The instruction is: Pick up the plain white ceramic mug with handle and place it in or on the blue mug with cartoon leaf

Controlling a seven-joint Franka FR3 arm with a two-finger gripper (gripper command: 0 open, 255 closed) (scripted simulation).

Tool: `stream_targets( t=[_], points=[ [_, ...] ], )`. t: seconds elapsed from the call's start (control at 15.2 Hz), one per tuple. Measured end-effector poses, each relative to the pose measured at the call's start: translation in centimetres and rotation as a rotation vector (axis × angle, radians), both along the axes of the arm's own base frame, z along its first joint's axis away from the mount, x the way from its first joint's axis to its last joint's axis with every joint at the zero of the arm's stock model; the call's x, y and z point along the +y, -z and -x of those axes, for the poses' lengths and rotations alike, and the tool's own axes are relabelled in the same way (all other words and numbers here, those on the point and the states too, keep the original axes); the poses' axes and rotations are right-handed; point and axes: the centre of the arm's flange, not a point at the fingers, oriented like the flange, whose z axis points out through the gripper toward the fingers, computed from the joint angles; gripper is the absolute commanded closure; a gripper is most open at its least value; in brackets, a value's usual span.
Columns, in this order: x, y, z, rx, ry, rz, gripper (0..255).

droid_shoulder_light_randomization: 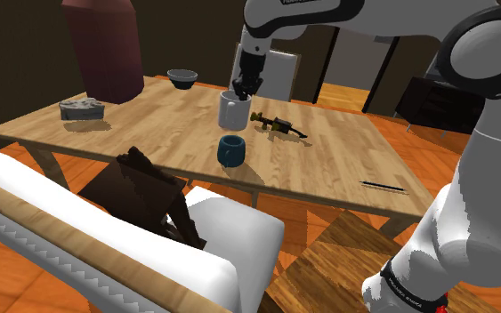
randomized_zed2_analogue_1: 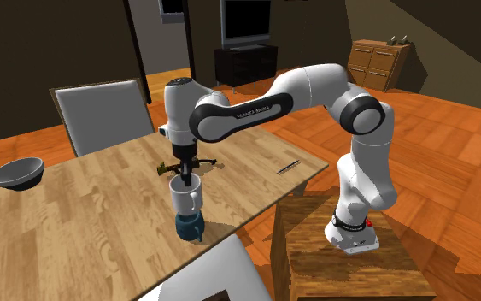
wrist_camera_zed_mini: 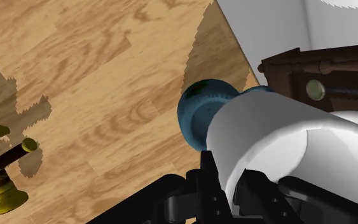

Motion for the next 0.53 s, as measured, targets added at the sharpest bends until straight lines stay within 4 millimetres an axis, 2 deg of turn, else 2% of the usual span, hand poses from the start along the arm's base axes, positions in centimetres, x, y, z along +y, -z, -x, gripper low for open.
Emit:
stream_targets(
  t=[0.53],
  points=[
    [0.1, 4.0, 0.0, 0.000, 0.000, 0.000, 255]
  ],
)
